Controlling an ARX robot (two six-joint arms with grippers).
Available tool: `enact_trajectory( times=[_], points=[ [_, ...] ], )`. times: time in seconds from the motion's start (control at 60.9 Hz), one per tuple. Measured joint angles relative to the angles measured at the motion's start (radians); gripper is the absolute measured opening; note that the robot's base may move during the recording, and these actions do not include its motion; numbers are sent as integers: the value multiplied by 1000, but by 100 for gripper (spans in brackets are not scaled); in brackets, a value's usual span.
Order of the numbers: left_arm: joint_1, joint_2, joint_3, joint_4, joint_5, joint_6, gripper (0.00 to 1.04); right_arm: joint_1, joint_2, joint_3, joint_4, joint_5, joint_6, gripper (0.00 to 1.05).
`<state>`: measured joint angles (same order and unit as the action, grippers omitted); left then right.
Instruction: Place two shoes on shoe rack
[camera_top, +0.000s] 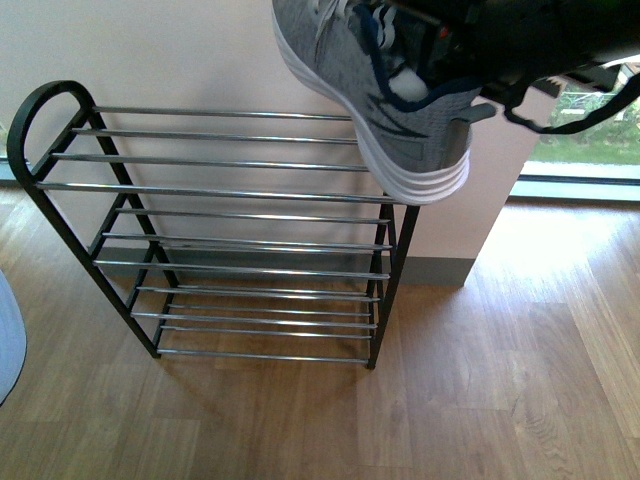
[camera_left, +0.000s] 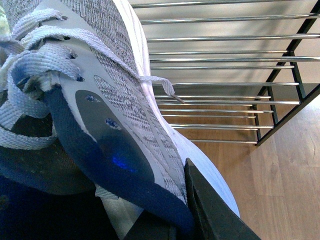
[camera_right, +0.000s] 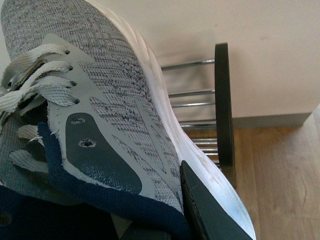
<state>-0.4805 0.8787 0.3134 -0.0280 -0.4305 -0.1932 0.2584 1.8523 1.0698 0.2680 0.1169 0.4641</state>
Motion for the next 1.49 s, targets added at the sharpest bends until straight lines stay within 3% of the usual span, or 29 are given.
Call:
enact_trajectory(
  times=[0.361,0.772,1.494],
  points=[
    [0,0,0,0,0,0,2,10,281,332,-210,90,106,1],
    [0,0,0,0,0,0,2,-4,394,491,-302,195,169,1],
    [0,0,0,0,0,0,2,45,299,434,-328,153,359,1]
  ],
)
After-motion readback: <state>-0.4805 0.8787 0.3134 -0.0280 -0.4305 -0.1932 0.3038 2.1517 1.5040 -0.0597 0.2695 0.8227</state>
